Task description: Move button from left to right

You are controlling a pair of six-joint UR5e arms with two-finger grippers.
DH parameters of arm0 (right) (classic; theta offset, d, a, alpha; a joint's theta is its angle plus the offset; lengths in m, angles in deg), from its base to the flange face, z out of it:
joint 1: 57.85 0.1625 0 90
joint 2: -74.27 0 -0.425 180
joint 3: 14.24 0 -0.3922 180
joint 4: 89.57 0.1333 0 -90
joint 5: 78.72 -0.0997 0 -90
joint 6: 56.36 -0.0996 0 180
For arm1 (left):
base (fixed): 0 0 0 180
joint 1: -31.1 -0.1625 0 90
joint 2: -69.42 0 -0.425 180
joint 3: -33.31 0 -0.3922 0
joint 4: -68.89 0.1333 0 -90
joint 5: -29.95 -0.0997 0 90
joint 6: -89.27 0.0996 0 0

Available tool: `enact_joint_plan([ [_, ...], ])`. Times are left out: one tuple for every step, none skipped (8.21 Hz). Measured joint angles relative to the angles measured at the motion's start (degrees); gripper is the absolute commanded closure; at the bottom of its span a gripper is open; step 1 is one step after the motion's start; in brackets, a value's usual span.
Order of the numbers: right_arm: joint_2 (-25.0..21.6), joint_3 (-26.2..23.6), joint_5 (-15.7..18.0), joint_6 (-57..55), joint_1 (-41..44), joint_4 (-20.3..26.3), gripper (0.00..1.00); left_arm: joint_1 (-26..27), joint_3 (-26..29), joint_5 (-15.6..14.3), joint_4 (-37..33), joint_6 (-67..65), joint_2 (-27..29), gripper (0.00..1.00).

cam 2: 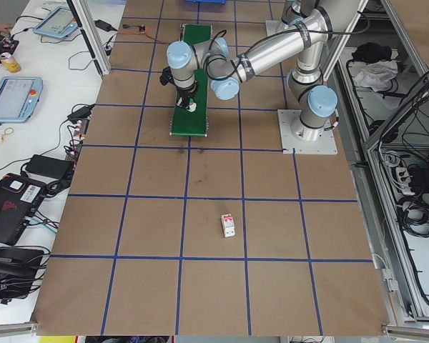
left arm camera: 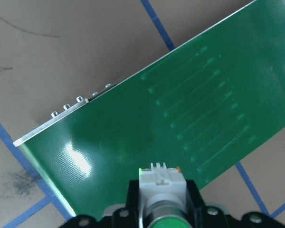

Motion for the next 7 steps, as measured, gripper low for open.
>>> enact_joint_plan([
  [0.0,0.0,0.0,0.0,0.0,0.0,0.00,1.0,-0.5,0.0,0.9,-1.3,0.2,1.00],
  [0.0,0.0,0.0,0.0,0.0,0.0,0.00,1.5,-1.1,0.1,1.4,-3.0,0.1,1.00],
  [0.0,0.0,0.0,0.0,0.0,0.0,0.00,1.7,-2.2,0.1,1.7,-5.5,-0.5,1.00],
  [0.0,0.0,0.0,0.0,0.0,0.0,0.00,1.9,-3.6,0.1,2.0,-9.1,-1.0,1.00],
  [0.0,0.0,0.0,0.0,0.0,0.0,0.00,2.4,-4.6,0.1,2.2,-12.4,-1.4,1.00],
  [0.0,0.0,0.0,0.0,0.0,0.0,0.00,3.5,-5.1,-0.2,3.1,-16.1,-1.2,1.00],
  [0.0,0.0,0.0,0.0,0.0,0.0,0.00,4.8,-5.3,-1.8,4.0,-19.9,-0.9,1.00],
])
